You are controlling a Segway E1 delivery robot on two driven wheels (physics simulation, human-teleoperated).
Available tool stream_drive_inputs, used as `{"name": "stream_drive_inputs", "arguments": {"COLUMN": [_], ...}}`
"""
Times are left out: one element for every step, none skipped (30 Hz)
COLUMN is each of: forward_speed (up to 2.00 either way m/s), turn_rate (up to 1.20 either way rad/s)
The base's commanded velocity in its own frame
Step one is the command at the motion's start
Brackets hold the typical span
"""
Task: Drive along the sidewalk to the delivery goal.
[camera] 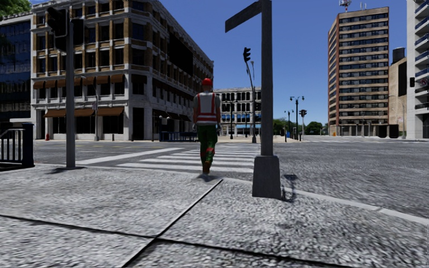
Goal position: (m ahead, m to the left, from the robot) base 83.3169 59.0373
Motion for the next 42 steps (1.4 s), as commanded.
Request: {"name": "stream_drive_inputs", "arguments": {"forward_speed": [1.4,1.4,1.4,1.4,1.4,1.4,1.4,1.4,1.39,1.39,1.39,1.39,1.39,1.39,1.39,1.39,1.39,1.39,1.39,1.39,1.39,1.39,1.39,1.39,1.39,1.39,1.39,1.39,1.39,1.39,1.39,1.39,1.39,1.39,1.39,1.39,1.39,1.39,1.39,1.39,1.39,1.39], "turn_rate": [0.28,0.28,0.28,0.28,0.28,0.28,0.28,0.28,0.28,0.28,0.28,0.28,0.28,0.28,0.28,0.28,0.28,0.28,0.3,0.32,0.34,0.35,0.35,0.35,0.36,0.36,0.36,0.36,0.36,0.36,0.36,0.36,0.36,0.36,0.36,0.35,0.27,0.19,0.14,0.11,0.09,0.09]}}
